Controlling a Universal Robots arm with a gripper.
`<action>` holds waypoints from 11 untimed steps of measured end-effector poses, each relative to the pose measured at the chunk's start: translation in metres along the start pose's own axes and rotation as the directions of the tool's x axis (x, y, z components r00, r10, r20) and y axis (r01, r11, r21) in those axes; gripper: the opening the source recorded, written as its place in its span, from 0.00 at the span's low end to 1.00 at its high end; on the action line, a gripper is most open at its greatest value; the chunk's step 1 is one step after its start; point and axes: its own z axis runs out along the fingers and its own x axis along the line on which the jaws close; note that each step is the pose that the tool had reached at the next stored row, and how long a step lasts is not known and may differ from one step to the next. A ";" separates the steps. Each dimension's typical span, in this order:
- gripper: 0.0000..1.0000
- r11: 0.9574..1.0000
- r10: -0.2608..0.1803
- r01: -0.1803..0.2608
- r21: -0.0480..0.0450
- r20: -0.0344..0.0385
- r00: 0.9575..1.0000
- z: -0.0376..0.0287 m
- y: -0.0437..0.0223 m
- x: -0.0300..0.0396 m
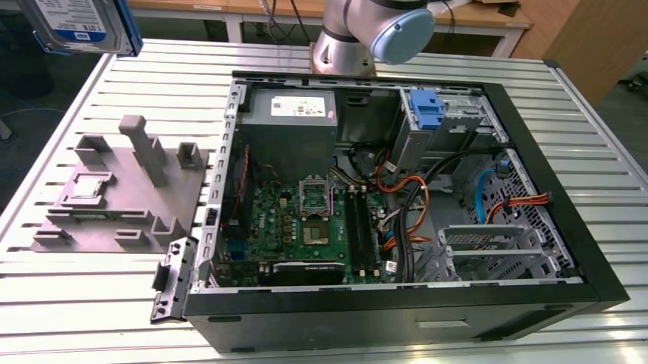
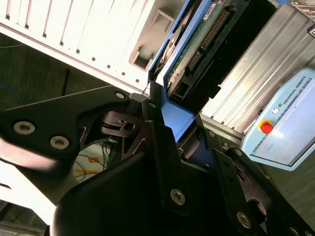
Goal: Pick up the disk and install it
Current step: 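Pick up the disk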
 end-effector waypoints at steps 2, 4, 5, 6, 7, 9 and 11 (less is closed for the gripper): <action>0.36 1.000 0.000 0.000 0.000 0.000 1.000 0.0000 -0.0008 0.0000; 0.36 1.000 0.000 0.000 0.000 0.000 1.000 0.0000 -0.0016 -0.0001; 0.36 1.000 0.000 0.000 0.000 0.000 1.000 0.0000 -0.0020 -0.0001; 0.36 1.000 0.000 0.000 0.000 0.000 1.000 0.0000 -0.0024 -0.0001; 0.36 1.000 0.000 0.000 0.000 0.000 1.000 0.0000 -0.0028 -0.0001; 0.36 1.000 0.000 0.000 0.000 0.000 1.000 0.0000 -0.0036 -0.0001; 0.36 1.000 0.000 0.000 0.000 0.000 1.000 0.0000 -0.0044 -0.0002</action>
